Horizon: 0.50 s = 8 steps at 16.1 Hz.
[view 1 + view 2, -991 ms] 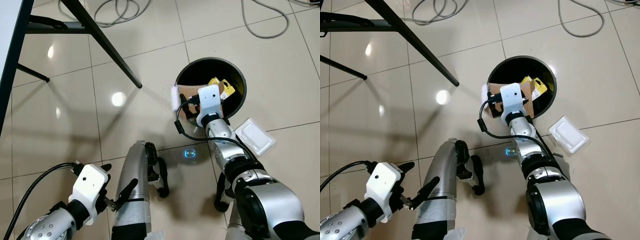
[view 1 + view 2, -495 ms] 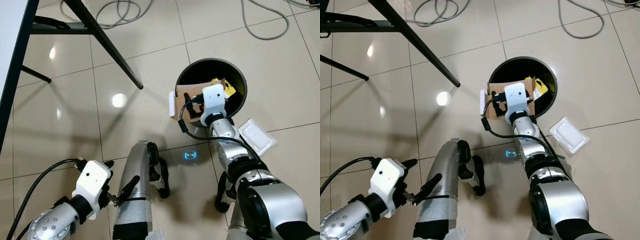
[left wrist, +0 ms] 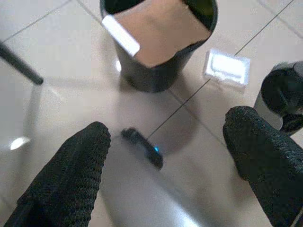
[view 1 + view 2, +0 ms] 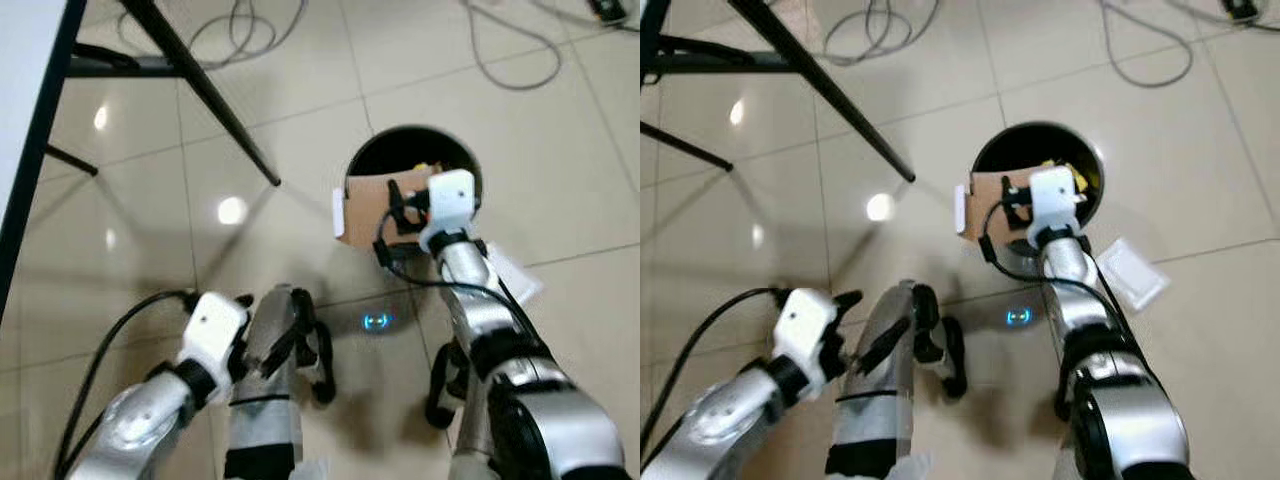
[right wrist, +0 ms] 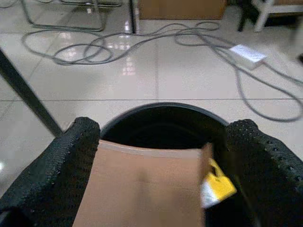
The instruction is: Picking trash to rubbish bin
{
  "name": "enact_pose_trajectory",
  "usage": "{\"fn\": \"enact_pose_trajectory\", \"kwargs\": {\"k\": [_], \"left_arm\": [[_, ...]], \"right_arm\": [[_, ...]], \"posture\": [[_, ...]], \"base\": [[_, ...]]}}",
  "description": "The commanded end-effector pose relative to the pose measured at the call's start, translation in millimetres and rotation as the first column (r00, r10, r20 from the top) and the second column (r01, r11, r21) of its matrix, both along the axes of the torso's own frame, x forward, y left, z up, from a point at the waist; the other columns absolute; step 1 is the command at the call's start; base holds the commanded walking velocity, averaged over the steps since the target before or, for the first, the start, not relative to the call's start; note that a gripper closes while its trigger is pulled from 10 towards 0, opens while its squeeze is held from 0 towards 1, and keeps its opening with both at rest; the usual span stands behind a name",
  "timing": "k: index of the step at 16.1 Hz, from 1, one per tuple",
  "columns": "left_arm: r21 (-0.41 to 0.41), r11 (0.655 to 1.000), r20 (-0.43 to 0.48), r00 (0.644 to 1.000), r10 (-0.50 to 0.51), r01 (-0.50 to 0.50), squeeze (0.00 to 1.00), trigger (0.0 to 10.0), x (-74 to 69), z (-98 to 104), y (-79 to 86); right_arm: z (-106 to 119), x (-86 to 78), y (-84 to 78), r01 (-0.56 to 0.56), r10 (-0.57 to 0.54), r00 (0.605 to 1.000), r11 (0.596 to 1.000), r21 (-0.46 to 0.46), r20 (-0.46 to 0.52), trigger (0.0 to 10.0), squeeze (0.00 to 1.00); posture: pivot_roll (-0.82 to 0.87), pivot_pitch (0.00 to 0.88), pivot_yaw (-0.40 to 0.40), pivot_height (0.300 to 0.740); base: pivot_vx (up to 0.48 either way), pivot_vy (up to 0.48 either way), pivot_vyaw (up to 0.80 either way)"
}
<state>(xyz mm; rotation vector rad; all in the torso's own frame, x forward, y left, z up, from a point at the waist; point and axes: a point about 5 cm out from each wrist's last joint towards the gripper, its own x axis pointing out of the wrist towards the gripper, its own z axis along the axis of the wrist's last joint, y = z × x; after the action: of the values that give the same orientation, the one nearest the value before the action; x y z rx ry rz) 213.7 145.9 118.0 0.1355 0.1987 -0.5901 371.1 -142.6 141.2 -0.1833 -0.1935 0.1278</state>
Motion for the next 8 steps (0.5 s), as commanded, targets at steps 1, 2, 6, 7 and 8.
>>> {"fn": "enact_pose_trajectory", "kwargs": {"k": [1,2,6,7,8], "left_arm": [[0.009,1.000,-0.037,0.999,0.012,-0.012,0.00,10.0,-0.5,-12,-0.2],[0.002,1.000,-0.029,1.000,0.011,-0.011,0.00,10.0,2.8,-12,-2.0],[-0.060,0.998,0.040,0.999,-0.001,0.004,0.00,10.0,30.6,-7,-23.1],[-0.080,0.997,0.055,0.998,0.001,0.004,0.00,10.0,36.8,-5,-27.4],[-0.108,0.994,0.066,0.998,0.007,0.000,0.00,10.0,44.7,-4,-33.8]], "right_arm": [[-12,-7.8,-3.7,0.018,-0.018,1.000,0.999,0.033,-0.024,10.0,0.00],[-12,-9.8,-6.8,0.026,-0.026,1.000,0.999,0.029,-0.016,10.0,0.00],[-9,-27.0,-35.2,0.092,-0.092,0.996,0.996,0.018,0.018,10.0,0.00],[-5,-31.5,-39.8,0.103,-0.104,0.994,0.995,0.017,0.036,10.0,0.00],[0,-37.0,-46.4,0.117,-0.118,0.992,0.993,0.016,0.053,10.0,0.00]], "posture": [[0.15,0.438,0.168,0.590],[0.15,0.438,0.168,0.590],[0.08,0.335,0.139,0.590],[0.04,0.296,0.131,0.590],[0.02,0.270,0.126,0.590]], "base": [[0.000,0.000,0.00],[0.000,0.000,0.00],[0.000,0.000,0.00],[0.000,0.000,0.00],[0.000,0.000,0.00]]}}
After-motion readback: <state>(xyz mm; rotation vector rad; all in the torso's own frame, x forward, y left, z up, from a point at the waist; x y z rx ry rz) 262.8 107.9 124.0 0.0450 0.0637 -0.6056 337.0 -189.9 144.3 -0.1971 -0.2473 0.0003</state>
